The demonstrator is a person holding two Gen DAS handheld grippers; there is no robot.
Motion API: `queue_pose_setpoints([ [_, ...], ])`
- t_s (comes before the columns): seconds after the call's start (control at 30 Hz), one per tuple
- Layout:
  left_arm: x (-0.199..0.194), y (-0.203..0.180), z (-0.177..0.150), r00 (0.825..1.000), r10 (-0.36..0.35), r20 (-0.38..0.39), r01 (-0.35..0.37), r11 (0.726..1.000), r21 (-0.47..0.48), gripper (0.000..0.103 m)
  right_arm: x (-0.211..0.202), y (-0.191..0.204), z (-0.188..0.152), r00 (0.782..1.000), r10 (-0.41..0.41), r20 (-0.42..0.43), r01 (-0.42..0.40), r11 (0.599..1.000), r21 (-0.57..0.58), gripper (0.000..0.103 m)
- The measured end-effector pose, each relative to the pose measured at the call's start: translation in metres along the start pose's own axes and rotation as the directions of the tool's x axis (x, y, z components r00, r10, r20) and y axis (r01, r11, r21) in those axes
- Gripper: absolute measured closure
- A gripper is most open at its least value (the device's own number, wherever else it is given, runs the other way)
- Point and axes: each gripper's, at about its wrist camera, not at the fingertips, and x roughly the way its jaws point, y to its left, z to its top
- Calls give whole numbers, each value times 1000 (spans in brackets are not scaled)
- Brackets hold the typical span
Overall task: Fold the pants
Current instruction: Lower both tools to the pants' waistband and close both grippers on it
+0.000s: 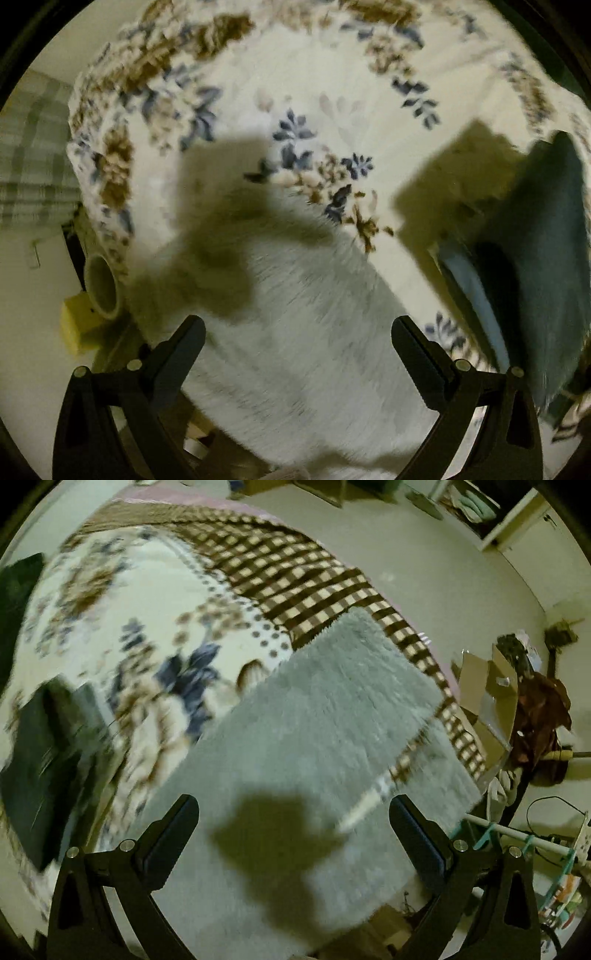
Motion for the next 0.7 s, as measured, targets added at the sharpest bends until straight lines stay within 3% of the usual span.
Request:
queue_pose_setpoints([
  [0.13,56,-19,27,997,23,-67,-27,998,-60,0,67,18,42,997,-41,-58,44,998,45,0],
  [0.27,96,-29,49,994,76,-73,-80,995,-57,1,119,23,71,991,-73,-109,86,989,118,0],
  [0.33,110,-29,57,993,97,-65,-100,994,-51,5,142,25,83,988,-83,-129,103,982,159,0],
  [0.4,122,-27,64,992,117,-53,-120,992,-44,21,158,28,92,985,-99,-139,123,977,175,0],
  [0.47,129,-23,67,994,101,-49,-103,994,-38,61,171,31,98,983,-123,-138,146,974,175,0],
  [0.53,130,-15,66,997,79,-21,-80,996,-35,86,186,34,104,979,-142,-146,167,971,172,3],
  [0.57,127,-9,64,998,68,5,-68,997,-34,97,191,34,105,978,-138,-155,165,970,178,7],
  [0.63,120,6,61,999,8,38,-6,999,-43,99,197,36,105,982,-114,-151,140,975,175,25],
  [0.67,114,15,58,998,-29,56,32,998,-47,99,195,36,103,984,-112,-140,134,978,161,46],
  [0.7,109,23,56,996,-62,71,65,997,-47,100,192,40,102,985,-122,-121,138,982,129,73],
])
